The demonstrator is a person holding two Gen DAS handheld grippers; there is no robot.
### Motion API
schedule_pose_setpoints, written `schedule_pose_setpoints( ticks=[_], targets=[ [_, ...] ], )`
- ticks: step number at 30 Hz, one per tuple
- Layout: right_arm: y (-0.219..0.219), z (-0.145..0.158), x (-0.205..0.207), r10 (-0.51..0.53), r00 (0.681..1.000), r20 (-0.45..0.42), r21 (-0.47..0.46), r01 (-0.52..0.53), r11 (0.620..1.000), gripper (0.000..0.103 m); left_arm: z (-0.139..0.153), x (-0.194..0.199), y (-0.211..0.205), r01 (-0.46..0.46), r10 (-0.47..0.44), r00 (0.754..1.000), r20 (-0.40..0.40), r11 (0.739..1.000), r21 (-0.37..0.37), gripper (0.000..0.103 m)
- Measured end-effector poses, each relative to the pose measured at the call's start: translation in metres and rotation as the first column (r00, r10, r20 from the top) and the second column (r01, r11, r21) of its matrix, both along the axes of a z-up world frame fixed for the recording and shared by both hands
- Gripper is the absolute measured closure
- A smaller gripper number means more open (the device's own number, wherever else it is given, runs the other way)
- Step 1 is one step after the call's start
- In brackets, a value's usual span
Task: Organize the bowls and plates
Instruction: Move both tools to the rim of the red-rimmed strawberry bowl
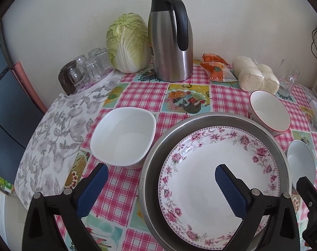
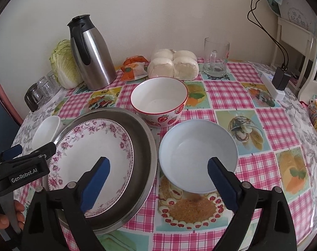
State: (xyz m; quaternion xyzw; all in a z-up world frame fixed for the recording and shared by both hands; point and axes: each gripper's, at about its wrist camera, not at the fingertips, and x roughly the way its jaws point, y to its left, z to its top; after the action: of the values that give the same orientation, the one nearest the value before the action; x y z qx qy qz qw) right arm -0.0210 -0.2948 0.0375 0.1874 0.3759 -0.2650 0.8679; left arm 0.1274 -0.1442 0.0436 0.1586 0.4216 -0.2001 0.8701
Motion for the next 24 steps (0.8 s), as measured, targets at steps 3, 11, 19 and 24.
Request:
schedule_pose_setpoints(
  ticks=[3,11,19,24],
  targets=[
    [-0.004,-0.001,-0.005,-0.004,1.000,0.025,-0.008,0.005,1.000,0.004,-0.002,0.001,-0.003,-0.001,0.001,1.000,0.014,1.000,-0.001,0.000],
    [-0.015,-0.013,-0.014,-0.004,1.000,0.030,-0.031,0.004,1.000,0.004,-0.010,0.006,-0.012,-0.014,0.015,1.000,0.020,0.999,-0.045,0.000],
    [-0.020,-0.022,-0.015,0.000,1.000,-0.020,-0.046,-0.001,0.999,0.004,-0.016,0.003,-0.027,0.022,-0.021,1.000,0.021,0.998,-0.059,0.000],
    [-0.027,-0.017,-0.021,-0.016,0.999,-0.033,-0.058,0.014,0.998,0.004,-0.011,-0.001,-0.030,0.036,-0.035,0.999,0.018,0.998,-0.060,0.000]
  ],
)
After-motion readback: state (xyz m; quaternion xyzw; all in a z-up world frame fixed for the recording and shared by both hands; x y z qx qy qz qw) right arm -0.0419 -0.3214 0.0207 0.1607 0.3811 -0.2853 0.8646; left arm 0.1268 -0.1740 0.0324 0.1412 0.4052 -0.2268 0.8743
